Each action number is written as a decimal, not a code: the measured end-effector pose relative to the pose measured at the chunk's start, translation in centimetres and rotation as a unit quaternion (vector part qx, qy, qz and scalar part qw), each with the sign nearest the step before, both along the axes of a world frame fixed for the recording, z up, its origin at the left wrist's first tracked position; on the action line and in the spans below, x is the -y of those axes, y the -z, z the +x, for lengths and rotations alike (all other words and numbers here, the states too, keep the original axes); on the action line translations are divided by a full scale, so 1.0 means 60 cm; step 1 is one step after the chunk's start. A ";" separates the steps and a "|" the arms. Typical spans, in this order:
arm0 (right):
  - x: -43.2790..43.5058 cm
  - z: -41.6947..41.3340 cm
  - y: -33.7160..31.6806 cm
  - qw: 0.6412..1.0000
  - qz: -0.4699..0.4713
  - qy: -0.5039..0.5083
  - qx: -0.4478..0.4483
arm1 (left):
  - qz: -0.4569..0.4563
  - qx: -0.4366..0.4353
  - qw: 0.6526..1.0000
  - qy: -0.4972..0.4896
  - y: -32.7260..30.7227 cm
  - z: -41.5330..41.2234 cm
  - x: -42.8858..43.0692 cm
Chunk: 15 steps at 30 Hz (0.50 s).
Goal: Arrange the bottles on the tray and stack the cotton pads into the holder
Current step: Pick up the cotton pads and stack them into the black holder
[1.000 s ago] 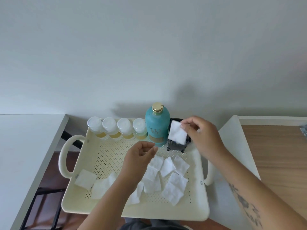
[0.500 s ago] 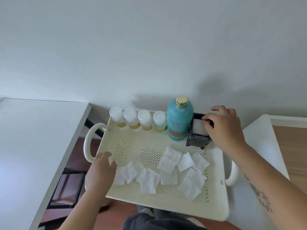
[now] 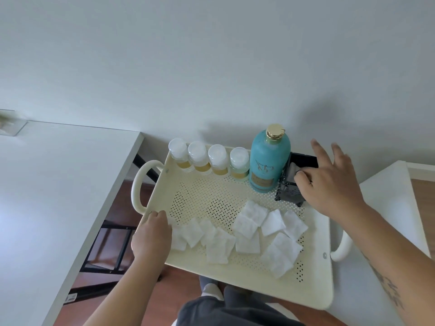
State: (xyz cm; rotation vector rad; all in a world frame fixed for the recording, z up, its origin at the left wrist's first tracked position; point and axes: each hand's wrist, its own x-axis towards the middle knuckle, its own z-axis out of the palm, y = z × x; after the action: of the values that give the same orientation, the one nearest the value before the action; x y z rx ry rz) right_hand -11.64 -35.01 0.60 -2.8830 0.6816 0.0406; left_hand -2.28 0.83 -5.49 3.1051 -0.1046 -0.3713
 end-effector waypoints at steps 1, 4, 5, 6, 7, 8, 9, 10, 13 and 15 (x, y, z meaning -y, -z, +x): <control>-0.001 0.001 0.000 1.000 0.007 0.005 -0.011 | -0.002 -0.002 1.000 0.001 0.003 0.001 -0.001; -0.003 0.002 0.002 1.000 0.017 0.007 -0.023 | -0.004 -0.002 1.000 -0.003 0.010 0.001 -0.002; -0.003 0.001 0.002 1.000 0.015 0.006 -0.021 | -0.005 0.000 1.000 -0.009 0.011 0.002 -0.002; -0.004 0.001 0.003 1.000 0.012 0.005 -0.018 | -0.007 0.001 1.000 -0.017 0.012 0.001 -0.001; -0.004 0.000 0.005 1.000 0.007 0.004 -0.013 | -0.009 0.002 1.000 -0.024 0.012 0.001 0.001; -0.004 -0.001 0.006 1.000 0.002 0.004 -0.006 | -0.010 0.003 1.000 -0.029 0.011 0.001 0.002; -0.003 -0.003 0.008 1.000 -0.004 0.005 0.008 | -0.014 0.006 0.999 -0.033 0.010 0.001 0.004; -0.003 -0.005 0.009 0.999 -0.010 0.006 0.032 | -0.023 0.013 0.999 -0.035 0.008 0.001 0.005; -0.010 -0.018 0.005 0.984 -0.018 0.026 0.173 | -0.092 0.043 0.994 -0.051 -0.004 0.001 0.006; -0.022 -0.030 -0.003 0.960 -0.003 0.057 0.272 | -0.181 0.043 0.980 -0.065 -0.021 -0.002 0.010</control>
State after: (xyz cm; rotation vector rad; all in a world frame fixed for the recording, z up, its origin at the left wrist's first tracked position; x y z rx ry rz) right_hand -13.43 -33.68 0.76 -2.6534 0.7230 -0.7388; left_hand -2.37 0.22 -4.23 2.7493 0.0287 -0.1884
